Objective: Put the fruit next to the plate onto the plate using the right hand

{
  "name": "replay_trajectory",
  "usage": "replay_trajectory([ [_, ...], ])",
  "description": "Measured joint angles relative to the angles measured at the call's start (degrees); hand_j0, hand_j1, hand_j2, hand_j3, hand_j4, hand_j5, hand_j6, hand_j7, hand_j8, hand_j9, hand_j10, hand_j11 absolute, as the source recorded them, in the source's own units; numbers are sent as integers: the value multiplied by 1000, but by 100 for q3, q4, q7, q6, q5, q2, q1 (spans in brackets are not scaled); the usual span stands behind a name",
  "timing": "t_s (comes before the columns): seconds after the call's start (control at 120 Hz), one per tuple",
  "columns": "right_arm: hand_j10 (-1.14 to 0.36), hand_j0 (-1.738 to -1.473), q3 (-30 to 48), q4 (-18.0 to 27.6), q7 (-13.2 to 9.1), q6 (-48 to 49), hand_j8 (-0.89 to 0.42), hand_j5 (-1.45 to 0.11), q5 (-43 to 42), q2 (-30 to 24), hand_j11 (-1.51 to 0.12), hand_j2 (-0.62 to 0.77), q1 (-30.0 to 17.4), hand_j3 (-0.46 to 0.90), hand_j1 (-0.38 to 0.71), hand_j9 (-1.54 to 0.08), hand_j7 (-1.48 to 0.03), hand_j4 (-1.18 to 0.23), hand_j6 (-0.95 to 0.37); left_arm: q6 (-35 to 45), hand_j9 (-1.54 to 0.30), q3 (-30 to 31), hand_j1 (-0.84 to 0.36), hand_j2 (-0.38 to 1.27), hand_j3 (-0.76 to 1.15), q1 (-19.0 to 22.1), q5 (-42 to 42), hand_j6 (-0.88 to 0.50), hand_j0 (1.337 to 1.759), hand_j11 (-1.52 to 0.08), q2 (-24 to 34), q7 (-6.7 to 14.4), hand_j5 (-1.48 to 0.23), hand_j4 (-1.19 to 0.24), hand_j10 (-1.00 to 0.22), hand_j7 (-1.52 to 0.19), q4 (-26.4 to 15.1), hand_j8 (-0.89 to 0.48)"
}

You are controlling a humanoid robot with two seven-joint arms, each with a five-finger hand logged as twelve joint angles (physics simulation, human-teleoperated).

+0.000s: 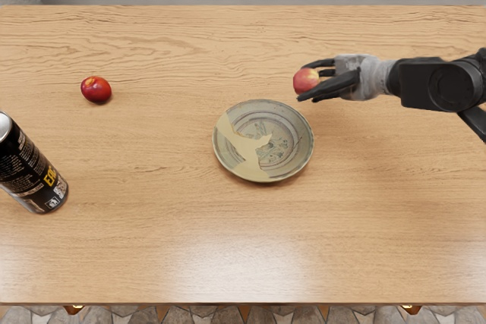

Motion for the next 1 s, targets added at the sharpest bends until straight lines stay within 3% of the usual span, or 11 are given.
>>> replay_trajectory([
  [0.133,-867,-1647,150,-44,-1,128,-421,-1153,-225,618,-1121,362,-241,0,287,-1121,-1129,-565,-361,0,-15,0,336,2,0,0,0,-12,1658,-14,0,0,-15,-12,-11,-15,0,-12],
  [0.383,-866,-1648,181,-50,1,150,-458,-1148,-314,896,-1116,214,-328,0,202,-1121,-1121,-618,-403,0,-14,0,336,2,0,0,0,-12,1658,-14,0,0,-14,-12,-11,-14,0,-12],
  [0.417,-798,-1649,170,-53,3,143,-452,-1053,-320,905,-1024,171,-334,0,178,-1030,-1032,-641,-418,-1,-14,0,336,2,0,0,0,-12,1658,-14,0,0,-15,-12,-11,-15,0,-12],
  [0.542,-479,-1653,80,-60,10,126,-291,-633,-334,890,-617,83,-338,0,-6,-621,-621,-394,-273,0,-15,1,336,2,0,0,0,-12,1658,-15,0,0,-15,-12,-12,-15,0,-12],
  [0.583,-307,-1654,65,-61,10,118,-241,-522,-338,884,-509,66,-339,0,-63,-512,-512,-325,-226,0,-15,1,335,2,0,0,0,-12,1658,-15,0,0,-15,-12,-12,-15,0,-12],
  [0.75,-137,-1656,82,-26,12,87,-107,-233,-322,840,-226,29,-263,0,-221,-228,-228,-145,-101,0,-15,0,335,2,0,0,0,-12,1658,-15,0,0,-15,-12,-12,-15,0,-12],
  [0.833,-91,-1657,156,159,12,218,-72,-155,-210,478,-151,19,-247,0,-264,-152,-152,-96,-67,1,-15,1,335,2,0,0,0,-12,1658,-15,0,0,-15,-12,-12,-15,0,-12],
  [1.0,-40,-1658,585,208,12,1989,-31,-68,995,-1265,-67,8,-720,0,-312,-67,-67,-42,-29,-1,-15,-2,336,2,0,-17,0,-12,1658,-15,0,0,-15,-12,-12,-15,0,-12],
])
